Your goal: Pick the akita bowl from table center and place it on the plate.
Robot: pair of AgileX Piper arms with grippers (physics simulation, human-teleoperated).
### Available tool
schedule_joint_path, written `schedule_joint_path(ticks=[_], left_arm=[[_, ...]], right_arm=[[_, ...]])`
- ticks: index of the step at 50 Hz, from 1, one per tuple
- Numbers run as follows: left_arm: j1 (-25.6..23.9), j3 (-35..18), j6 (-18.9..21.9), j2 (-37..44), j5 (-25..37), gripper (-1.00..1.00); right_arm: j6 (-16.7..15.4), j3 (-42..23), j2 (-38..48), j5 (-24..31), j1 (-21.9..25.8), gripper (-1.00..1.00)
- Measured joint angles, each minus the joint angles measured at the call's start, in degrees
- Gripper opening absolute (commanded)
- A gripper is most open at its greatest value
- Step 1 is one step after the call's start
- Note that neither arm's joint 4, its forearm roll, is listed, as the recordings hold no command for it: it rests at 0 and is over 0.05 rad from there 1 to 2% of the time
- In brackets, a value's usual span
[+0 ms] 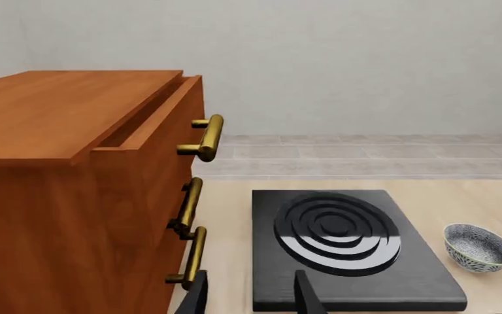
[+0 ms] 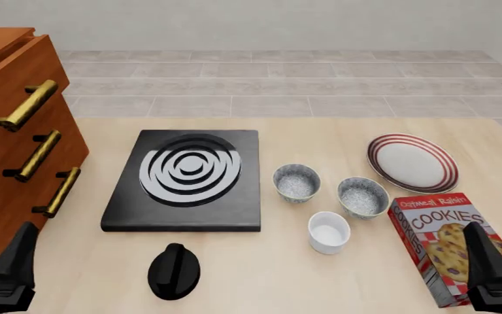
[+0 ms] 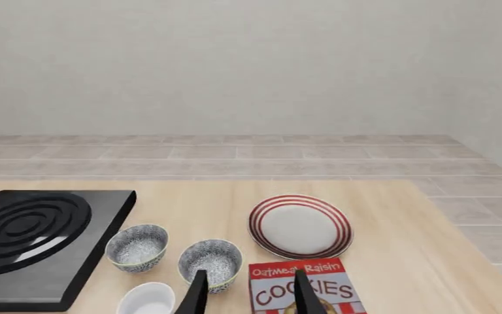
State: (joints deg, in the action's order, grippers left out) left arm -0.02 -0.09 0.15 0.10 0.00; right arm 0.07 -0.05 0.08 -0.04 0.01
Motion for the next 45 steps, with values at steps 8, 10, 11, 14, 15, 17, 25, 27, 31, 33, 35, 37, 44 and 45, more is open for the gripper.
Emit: schedule_joint_path(ticks=[8,10,11,14,15,17,25,27,31,33,35,37,44,45], left_arm=[[-0.14,-0.16,0.42,0.08,0.08,1.0],[-0.17,-0.2,0.44,0.09,0.1,1.0],[-0.18,-0.21,0.43,0.1,0.11,1.0],[-0.24,-0.21,0.55,0.1,0.1,1.0],[-0.27,-0.2,0.6,0.1,0.09,1.0],[-0.31,-0.17,0.7,0.11,0.06,1.0],[-0.63,-0.09,1.22,0.14,0.03,1.0],[-0.84,-0.07,1.42,0.13,0.06,1.0],[-1.19,-0.04,1.68,0.12,0.15,1.0],[-1.33,-0.02,1.78,0.12,0.18,1.0],[-1.47,-0.01,1.89,0.11,0.23,1.0],[-1.62,0.0,1.98,0.1,0.28,1.0],[-2.03,0.04,2.14,0.04,0.5,1.0],[-2.13,0.04,2.12,0.03,0.52,1.0]], right_arm=[[0.15,-0.13,0.14,-0.02,0.19,1.0],[0.13,-0.33,0.15,0.15,0.21,1.0],[0.04,-0.46,0.15,0.25,0.29,1.0],[-0.25,-1.16,0.16,0.71,0.51,1.0],[-0.39,-1.54,0.15,0.96,0.6,1.0],[-0.58,-2.41,0.13,1.54,0.78,1.0],[-1.41,-6.89,0.85,4.46,2.2,1.0],[-1.11,-8.22,1.21,5.19,2.52,1.0],[-0.84,-10.89,2.24,6.36,3.12,1.0],[-0.71,-12.16,3.08,6.68,3.52,1.0],[-0.68,-13.31,4.26,6.78,4.06,1.0],[-0.69,-14.36,5.71,6.68,4.68,1.0],[-2.13,-17.49,12.88,5.24,7.32,1.0],[-2.5,-17.98,13.98,5.04,7.74,1.0]])
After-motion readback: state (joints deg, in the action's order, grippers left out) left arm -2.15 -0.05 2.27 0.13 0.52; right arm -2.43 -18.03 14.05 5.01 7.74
